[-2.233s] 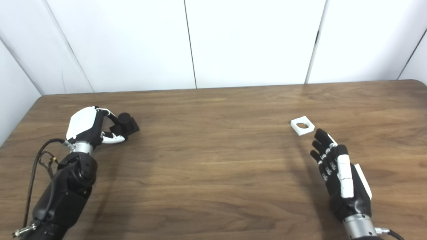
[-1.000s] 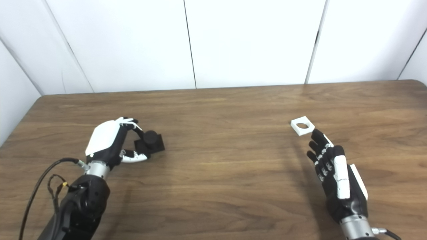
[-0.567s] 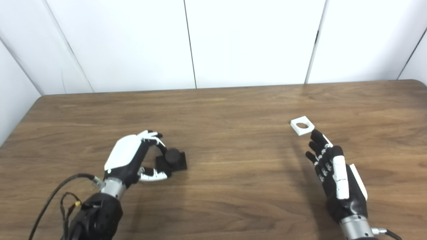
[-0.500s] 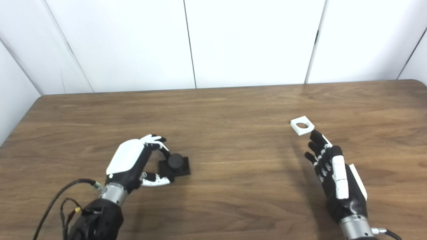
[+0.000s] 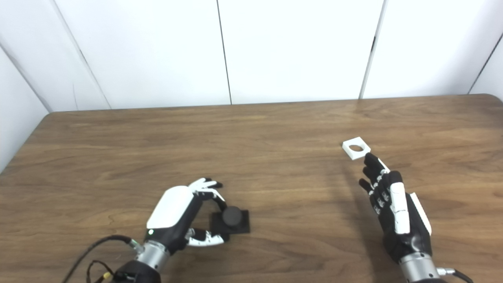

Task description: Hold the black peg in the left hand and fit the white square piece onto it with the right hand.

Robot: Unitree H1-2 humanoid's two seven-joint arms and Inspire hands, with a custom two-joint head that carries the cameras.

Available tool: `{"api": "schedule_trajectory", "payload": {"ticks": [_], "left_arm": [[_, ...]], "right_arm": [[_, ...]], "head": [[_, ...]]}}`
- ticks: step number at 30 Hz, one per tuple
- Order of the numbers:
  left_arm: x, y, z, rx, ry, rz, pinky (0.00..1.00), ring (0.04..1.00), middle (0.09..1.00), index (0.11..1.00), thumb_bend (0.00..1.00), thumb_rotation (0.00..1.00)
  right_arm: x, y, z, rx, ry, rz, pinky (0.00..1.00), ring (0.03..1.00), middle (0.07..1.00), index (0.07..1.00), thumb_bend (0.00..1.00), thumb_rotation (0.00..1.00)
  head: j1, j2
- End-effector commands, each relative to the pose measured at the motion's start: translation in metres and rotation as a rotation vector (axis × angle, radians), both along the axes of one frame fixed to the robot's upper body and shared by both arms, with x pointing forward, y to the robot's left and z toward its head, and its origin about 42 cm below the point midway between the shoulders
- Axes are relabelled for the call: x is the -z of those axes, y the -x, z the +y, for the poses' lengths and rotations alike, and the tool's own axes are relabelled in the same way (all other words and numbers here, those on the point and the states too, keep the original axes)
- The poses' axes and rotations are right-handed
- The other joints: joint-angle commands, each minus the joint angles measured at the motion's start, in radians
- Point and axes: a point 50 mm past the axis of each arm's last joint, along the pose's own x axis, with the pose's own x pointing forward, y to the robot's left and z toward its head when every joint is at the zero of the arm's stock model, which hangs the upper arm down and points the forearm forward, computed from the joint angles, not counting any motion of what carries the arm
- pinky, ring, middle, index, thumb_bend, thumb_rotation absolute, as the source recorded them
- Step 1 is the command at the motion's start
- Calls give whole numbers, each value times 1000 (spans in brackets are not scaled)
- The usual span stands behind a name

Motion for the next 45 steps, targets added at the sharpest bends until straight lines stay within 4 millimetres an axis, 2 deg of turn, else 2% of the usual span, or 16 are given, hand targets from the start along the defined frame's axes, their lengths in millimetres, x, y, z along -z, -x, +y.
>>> {"api": "schedule_trajectory", "payload": {"ticks": [1,4,9,22,23,26,27,29,30,33,36,39,44,45], "left_arm": [[-14,1,-5,29,5,-69,852,914,847,484,512,67],[-16,4,-8,45,-7,-54,854,923,855,485,509,71],[-15,7,-11,53,-5,-33,794,927,859,486,507,75],[-16,9,-13,57,-6,-2,790,943,870,487,506,76],[-16,9,-12,57,-10,0,787,943,870,487,506,76],[-15,10,-10,53,-11,8,787,947,873,487,506,76],[-15,10,-10,53,-10,10,790,948,874,487,506,76],[-15,10,-9,51,-7,13,797,952,876,487,506,76],[-15,10,-10,51,-8,13,806,954,877,487,506,76],[-14,9,-10,51,-8,11,811,956,878,487,506,76],[-14,9,-11,49,-8,10,823,954,877,487,506,76],[-13,9,-11,50,-9,10,816,953,877,487,506,76],[-11,10,-12,51,-9,3,795,941,870,486,506,75],[-11,10,-12,50,-10,4,799,942,870,486,506,76]], "right_arm": [[-19,-6,4,-20,2,-89,952,971,953,906,589,999],[-21,-6,5,-19,4,-88,951,972,951,907,582,1000],[-22,-5,6,-19,7,-84,946,974,952,908,577,1000],[-24,-6,2,-13,14,-86,956,971,952,908,582,983],[-25,-8,1,-8,31,-92,957,968,949,907,589,925],[-34,-15,-2,9,100,-110,931,964,943,898,642,649],[-37,-17,-3,16,120,-115,923,963,941,894,666,593],[-53,-30,-8,74,294,-161,858,921,908,856,702,501],[-60,-35,-10,92,356,-181,832,898,892,837,729,477],[-74,-50,-14,103,452,-209,853,899,889,822,760,437],[-86,-62,-19,104,524,-216,958,949,908,797,797,361],[-95,-72,-24,107,627,-222,979,967,923,786,803,338],[-105,-94,-34,107,821,-190,881,944,929,743,834,317],[-107,-99,-36,97,861,-185,899,950,931,741,840,318]], "head": [[-2,2],[-7,4],[-16,6],[-22,9],[-22,9],[-22,9],[-30,12],[-29,11],[-29,11],[-31,12],[-30,12],[-30,12],[-42,9],[-42,9]]}}
